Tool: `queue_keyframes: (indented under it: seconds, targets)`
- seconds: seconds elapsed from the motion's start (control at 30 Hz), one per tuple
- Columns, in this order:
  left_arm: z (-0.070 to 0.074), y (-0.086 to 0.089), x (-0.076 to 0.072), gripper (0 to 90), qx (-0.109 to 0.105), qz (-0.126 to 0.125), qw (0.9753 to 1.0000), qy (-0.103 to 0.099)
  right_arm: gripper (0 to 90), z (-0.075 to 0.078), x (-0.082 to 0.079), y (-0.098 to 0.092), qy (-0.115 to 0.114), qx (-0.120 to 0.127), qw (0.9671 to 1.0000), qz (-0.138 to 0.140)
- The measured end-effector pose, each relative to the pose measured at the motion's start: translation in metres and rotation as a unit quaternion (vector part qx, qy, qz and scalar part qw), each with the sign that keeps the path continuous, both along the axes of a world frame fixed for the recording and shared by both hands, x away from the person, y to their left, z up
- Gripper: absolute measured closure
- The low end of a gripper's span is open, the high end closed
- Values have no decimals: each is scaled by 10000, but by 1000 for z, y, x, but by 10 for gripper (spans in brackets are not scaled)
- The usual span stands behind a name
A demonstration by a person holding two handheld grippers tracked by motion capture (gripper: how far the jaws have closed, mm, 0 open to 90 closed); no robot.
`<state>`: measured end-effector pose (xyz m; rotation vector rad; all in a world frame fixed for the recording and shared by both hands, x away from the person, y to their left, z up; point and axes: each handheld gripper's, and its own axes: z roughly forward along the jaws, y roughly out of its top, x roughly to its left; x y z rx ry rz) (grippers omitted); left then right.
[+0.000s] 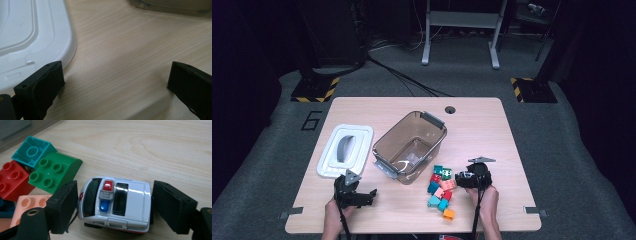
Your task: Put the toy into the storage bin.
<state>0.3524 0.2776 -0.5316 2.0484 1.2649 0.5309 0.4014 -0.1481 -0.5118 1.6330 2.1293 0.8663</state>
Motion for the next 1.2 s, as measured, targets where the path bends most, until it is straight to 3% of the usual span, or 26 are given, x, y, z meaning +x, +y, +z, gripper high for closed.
queue_keyframes:
  seconds: [0.23,0.77,1.2]
  targets:
    - [0,-1,0,4,-21,37,10000,-32,234,-2,-4,1,-107,-277,9996,13]
    - [-1,-1,0,4,2,58,10000,-44,241,-2,-5,0,-149,-428,9989,101]
    - [0,-2,1,5,37,53,10000,-44,244,4,-3,-14,-139,-175,9995,230]
